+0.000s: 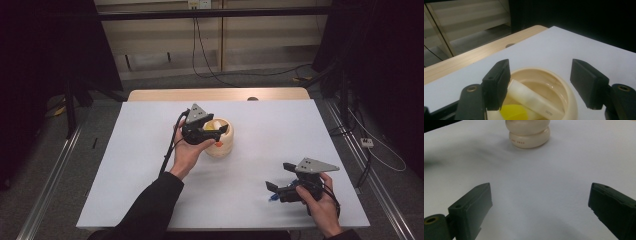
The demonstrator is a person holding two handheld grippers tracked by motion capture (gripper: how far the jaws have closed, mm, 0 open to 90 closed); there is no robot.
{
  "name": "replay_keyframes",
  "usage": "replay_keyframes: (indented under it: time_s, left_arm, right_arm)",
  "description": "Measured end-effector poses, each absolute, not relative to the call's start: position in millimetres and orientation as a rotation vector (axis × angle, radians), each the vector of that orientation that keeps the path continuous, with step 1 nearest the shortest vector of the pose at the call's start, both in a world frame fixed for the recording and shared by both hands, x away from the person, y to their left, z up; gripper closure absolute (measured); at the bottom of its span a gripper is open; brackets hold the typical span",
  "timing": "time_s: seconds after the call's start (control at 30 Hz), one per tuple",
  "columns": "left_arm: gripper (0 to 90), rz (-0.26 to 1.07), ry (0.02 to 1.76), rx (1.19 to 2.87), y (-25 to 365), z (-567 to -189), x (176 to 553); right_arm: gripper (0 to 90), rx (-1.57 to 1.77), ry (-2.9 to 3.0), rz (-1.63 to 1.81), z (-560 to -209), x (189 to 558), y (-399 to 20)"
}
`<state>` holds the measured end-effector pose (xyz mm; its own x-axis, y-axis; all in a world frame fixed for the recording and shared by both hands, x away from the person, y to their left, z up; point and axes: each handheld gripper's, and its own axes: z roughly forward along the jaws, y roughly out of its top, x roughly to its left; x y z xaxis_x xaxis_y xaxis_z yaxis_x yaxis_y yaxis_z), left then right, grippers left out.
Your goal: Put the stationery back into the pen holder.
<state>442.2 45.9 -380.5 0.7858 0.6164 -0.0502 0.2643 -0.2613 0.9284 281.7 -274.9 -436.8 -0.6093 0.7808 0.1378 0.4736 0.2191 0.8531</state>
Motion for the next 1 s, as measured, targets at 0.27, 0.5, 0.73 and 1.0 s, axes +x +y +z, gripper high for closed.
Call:
replay_keyframes:
  time_s: [0.27,0.5,0.73,1.0]
  left_arm:
    - [16.3,0.400,0.689,1.897,67.4,-372.9,436.2]
    - [9.6,0.416,0.739,1.930,95.8,-381.6,425.7]
    - [6.4,0.398,0.777,1.931,115.9,-385.9,412.6]
    - [5.9,0.344,0.862,1.922,139.1,-402.9,394.9]
  right_arm:
    - [4.9,1.171,2.176,1.342,-437.0,282.3,-276.6]
    - [4.3,1.185,2.197,1.325,-439.8,282.3,-275.5]
    - [4.9,1.158,2.213,1.316,-436.7,283.0,-272.1]
    - [5.5,1.148,2.256,1.346,-432.1,281.8,-280.2]
